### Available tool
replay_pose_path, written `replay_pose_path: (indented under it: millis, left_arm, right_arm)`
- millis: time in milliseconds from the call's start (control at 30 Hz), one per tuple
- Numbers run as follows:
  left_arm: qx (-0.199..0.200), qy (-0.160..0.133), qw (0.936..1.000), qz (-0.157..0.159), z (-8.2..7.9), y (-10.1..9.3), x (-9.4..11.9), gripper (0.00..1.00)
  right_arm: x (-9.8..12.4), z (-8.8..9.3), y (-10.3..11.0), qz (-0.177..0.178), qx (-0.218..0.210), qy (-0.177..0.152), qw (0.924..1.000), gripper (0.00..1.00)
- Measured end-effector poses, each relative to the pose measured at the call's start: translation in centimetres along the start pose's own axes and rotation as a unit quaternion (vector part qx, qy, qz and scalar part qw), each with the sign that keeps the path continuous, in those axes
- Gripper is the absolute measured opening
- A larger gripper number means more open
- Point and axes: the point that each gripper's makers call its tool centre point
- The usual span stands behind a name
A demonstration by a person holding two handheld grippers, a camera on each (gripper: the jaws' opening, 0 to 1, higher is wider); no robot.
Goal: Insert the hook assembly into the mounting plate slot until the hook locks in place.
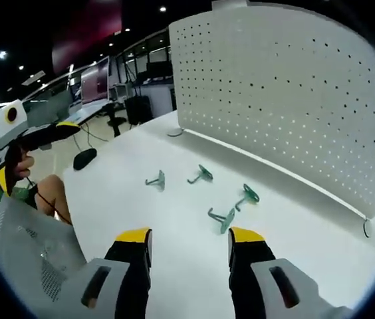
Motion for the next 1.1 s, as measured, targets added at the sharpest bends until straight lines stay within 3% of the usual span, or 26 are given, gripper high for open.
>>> replay_pose_path:
  millis: [533, 1100]
  left_arm:
    - [0.022, -0.001, 0.9995, -0.021, 0.9, 0.9, 0.4, 0.96]
    - [0.03, 0.01, 0.9993, -0.019, 1.8, 0.9, 0.3, 0.95]
  right_arm:
    - [-2.4, 1.4, -1.0, -0.001, -0.036, 0.026, 0.999, 0.4]
    - [-4.2, 3.0, -2.5, 0.01, -0.054, 0.062, 0.9966, 0.34]
Point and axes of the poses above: the point that each gripper's makers call its tool centre point, and the gripper's own axes: x roughly backward along the fingers, y roughly to its left, z roughly out of its underside, and after that the axes turned 2 degrees about z, right-handed
